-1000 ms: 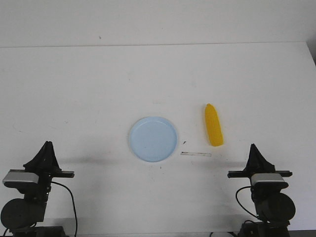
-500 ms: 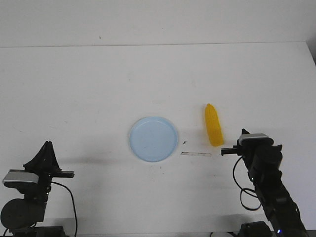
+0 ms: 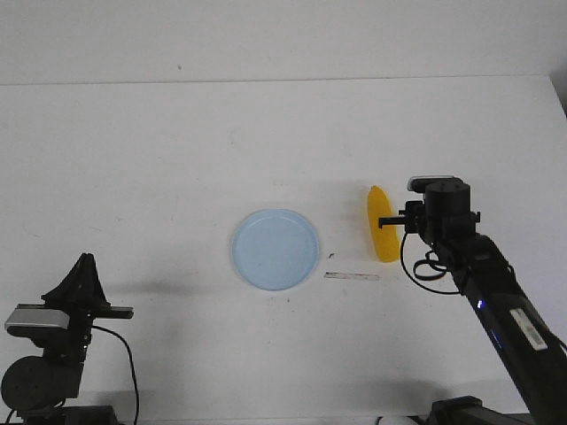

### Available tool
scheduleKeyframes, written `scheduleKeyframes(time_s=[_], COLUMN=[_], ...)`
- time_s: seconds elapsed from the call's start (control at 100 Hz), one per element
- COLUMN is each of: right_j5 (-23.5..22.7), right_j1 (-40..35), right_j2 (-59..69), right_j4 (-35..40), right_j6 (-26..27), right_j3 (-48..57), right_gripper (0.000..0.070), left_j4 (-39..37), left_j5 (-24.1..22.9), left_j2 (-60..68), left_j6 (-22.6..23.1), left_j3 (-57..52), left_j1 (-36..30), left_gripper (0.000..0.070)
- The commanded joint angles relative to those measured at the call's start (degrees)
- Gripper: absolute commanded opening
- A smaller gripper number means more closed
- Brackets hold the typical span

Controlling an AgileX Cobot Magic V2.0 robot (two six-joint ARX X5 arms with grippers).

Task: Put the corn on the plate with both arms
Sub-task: 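Reach the right gripper over the yellow corn cob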

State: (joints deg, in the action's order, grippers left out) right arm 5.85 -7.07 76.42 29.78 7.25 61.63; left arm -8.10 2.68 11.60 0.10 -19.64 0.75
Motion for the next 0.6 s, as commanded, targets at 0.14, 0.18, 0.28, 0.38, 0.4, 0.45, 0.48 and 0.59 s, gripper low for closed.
scheduleKeyframes(time_s=[0.14,0.18,0.28,0.38,0.4,0.45,0.48,0.59], right_j5=[-1.9,-2.0,-3.0,-4.3,-4.5,-4.6,-4.6,-4.6], right_j1=[-1.4,-1.7,-2.2,-2.8,-2.9,-3.1,-3.2,-3.5], right_j2=[10.8,12.5,16.0,18.3,18.6,19.4,19.7,21.4], right_j4=[11.0,12.3,15.2,15.7,15.7,15.7,15.8,16.1], right_j6=[1.7,1.7,1.7,1.7,1.7,1.7,1.7,1.7], right_j3=[12.4,14.0,17.3,18.3,18.3,18.3,18.3,18.3], right_gripper=[0.0324,0.0342,0.0447,0.0546,0.0546,0.0546,0.0546,0.0546], left_j4=[-0.6,-0.6,-0.6,-0.6,-0.6,-0.6,-0.6,-0.6], left_j5=[-0.1,-0.1,-0.1,-0.1,-0.1,-0.1,-0.1,-0.1], left_j2=[-0.1,-0.1,-0.1,-0.1,-0.1,-0.1,-0.1,-0.1], left_j6=[0.5,0.5,0.5,0.5,0.5,0.5,0.5,0.5], left_j3=[-0.5,-0.5,-0.5,-0.5,-0.5,-0.5,-0.5,-0.5], left_j1=[0.1,0.1,0.1,0.1,0.1,0.1,0.1,0.1], left_gripper=[0.0002,0.0002,0.0002,0.0002,0.0002,0.0002,0.0002,0.0002])
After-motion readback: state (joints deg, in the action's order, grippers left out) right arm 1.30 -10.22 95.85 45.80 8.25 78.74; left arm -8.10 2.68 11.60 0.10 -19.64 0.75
